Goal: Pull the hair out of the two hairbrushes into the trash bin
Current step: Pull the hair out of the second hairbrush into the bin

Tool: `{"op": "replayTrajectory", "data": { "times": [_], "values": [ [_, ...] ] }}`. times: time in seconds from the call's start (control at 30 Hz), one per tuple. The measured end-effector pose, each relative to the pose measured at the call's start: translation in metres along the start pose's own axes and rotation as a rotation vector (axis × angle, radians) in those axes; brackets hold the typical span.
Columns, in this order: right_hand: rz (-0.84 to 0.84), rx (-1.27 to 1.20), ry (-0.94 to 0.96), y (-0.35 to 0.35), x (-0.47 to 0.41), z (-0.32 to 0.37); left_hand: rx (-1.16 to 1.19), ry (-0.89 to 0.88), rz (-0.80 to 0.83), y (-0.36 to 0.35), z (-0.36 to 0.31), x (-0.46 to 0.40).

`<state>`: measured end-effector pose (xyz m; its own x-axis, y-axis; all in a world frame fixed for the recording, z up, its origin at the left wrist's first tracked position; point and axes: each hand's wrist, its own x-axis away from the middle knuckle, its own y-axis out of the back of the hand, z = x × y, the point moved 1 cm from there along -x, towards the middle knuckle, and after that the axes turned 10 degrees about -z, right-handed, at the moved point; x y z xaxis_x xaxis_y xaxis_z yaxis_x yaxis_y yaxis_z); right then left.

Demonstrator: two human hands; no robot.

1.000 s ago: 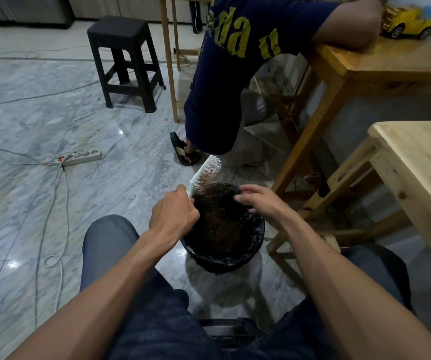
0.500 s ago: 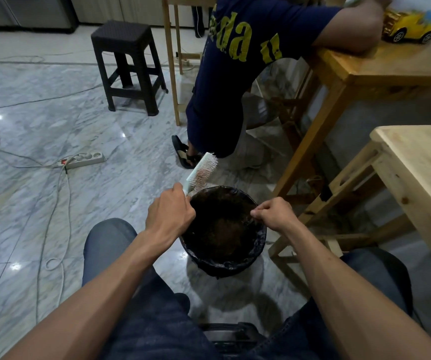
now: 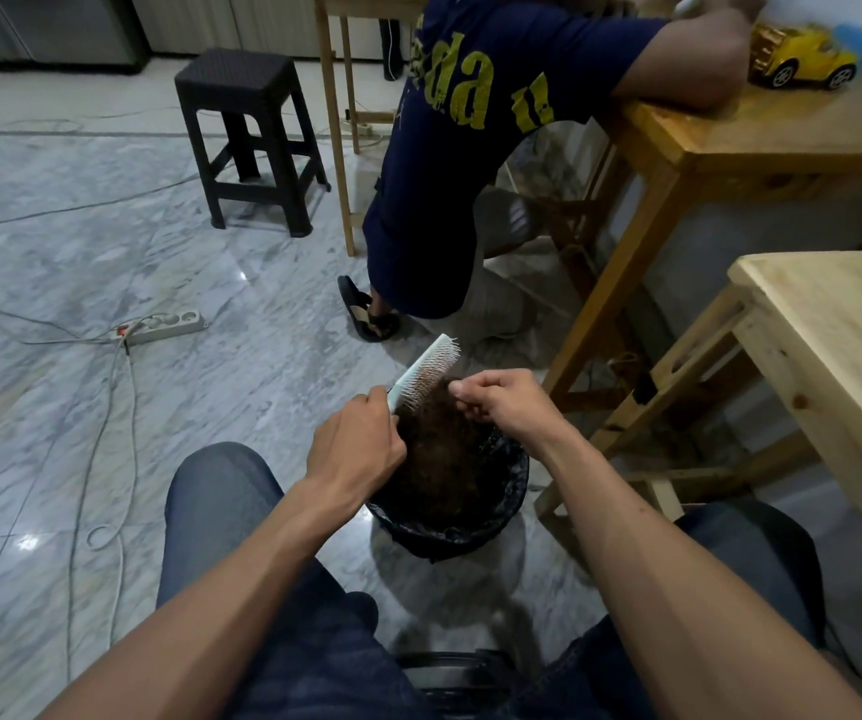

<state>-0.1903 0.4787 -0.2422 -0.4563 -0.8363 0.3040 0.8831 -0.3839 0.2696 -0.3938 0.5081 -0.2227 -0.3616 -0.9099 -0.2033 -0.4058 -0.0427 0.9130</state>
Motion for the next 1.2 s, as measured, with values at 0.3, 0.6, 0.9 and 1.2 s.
{"op": "replayTrajectory", "data": {
  "times": [0.3, 0.6, 0.9, 1.2],
  "values": [
    [-0.233, 0.207, -0.223, 0.029, -0.011, -0.035, 0.015, 0.066, -0.040, 0.004, 0.014, -0.003],
    [0.192, 0.105, -0.135, -0.003, 0.012, 0.014, 0.015, 0.014, -0.023, -0.003, 0.000, -0.004],
    [0.022, 0.326, -0.092, 0.014, -0.001, -0.011, 0.020, 0.071, -0.081, 0.007, 0.011, -0.008],
    [0.144, 0.173, -0.166, 0.011, 0.007, 0.003, 0.061, 0.049, -0.032, 0.003, 0.004, -0.009]
  ]
}}
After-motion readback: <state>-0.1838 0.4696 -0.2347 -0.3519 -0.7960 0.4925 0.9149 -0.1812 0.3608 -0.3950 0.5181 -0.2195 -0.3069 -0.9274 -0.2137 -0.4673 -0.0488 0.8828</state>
